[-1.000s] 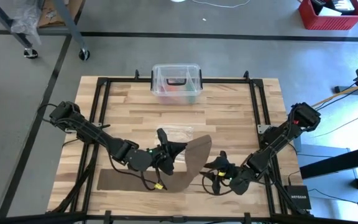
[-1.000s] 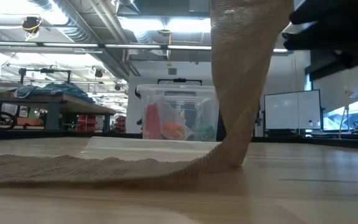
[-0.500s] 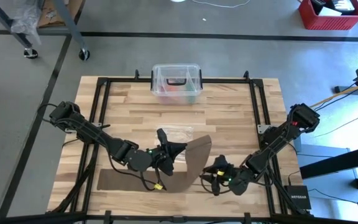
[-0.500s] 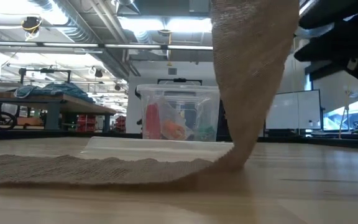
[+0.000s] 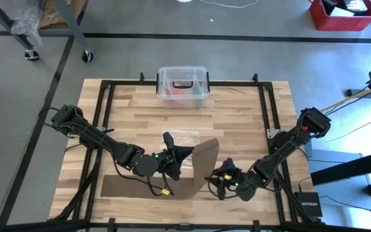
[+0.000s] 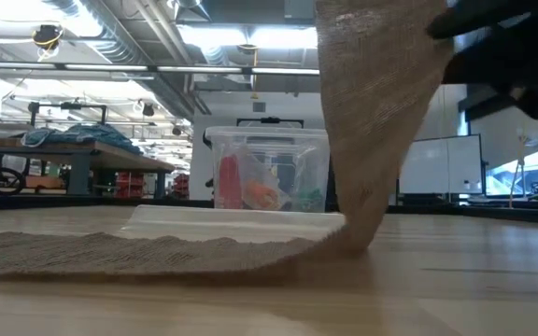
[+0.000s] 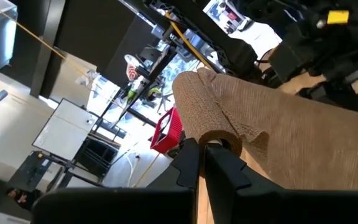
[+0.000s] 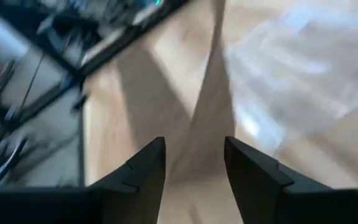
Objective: Roll bandage
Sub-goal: Roll the brown bandage
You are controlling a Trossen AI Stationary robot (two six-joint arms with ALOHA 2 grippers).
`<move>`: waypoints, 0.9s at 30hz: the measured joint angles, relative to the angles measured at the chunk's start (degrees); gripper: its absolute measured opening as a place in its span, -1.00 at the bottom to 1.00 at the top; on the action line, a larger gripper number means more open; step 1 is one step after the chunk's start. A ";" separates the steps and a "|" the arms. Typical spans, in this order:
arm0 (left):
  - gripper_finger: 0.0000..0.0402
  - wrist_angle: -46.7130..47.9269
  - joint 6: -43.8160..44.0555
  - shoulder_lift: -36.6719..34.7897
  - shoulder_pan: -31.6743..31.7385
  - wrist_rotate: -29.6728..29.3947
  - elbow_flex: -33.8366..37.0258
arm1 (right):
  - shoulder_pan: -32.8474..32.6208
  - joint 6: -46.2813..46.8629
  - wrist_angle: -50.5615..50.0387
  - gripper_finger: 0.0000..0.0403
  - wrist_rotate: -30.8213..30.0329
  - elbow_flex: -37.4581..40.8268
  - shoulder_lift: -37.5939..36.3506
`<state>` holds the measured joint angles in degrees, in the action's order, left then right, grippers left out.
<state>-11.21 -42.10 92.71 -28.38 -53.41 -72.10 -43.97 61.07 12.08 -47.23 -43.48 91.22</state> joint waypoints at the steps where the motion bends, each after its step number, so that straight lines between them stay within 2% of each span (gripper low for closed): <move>1: -0.97 -0.10 0.02 0.00 0.00 -0.02 0.00 | 0.27 -0.01 0.74 -0.18 -0.69 0.00 0.55; 9: -0.97 -0.51 0.14 -0.02 -0.86 -0.02 -0.01 | 0.90 -3.61 9.29 -0.21 -6.19 -0.02 8.29; 13: -0.97 -1.24 -1.17 -0.02 -3.35 -0.10 -2.82 | 0.88 -8.76 9.63 -0.42 -6.69 -0.02 9.02; 18: -0.97 2.52 -0.61 -0.12 -6.01 -0.35 -6.03 | 0.85 -25.62 12.07 -0.92 -1.30 -1.88 7.10; 20: -0.97 3.83 -0.53 -0.09 -6.19 -2.10 -6.49 | 0.32 -32.75 11.86 -0.94 1.41 -3.62 6.12; 24: -0.97 4.17 -1.48 -0.09 -5.67 -10.04 -6.35 | -2.08 -47.30 11.38 -0.93 3.37 -8.09 4.18; 27: -0.97 7.19 0.00 -0.09 -4.75 -11.32 -6.10 | -4.16 -56.34 7.52 -0.97 3.31 -12.16 2.97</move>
<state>-4.02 -42.10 92.62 -33.13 -64.73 -78.19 -48.13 4.72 19.61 -43.92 -55.64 94.19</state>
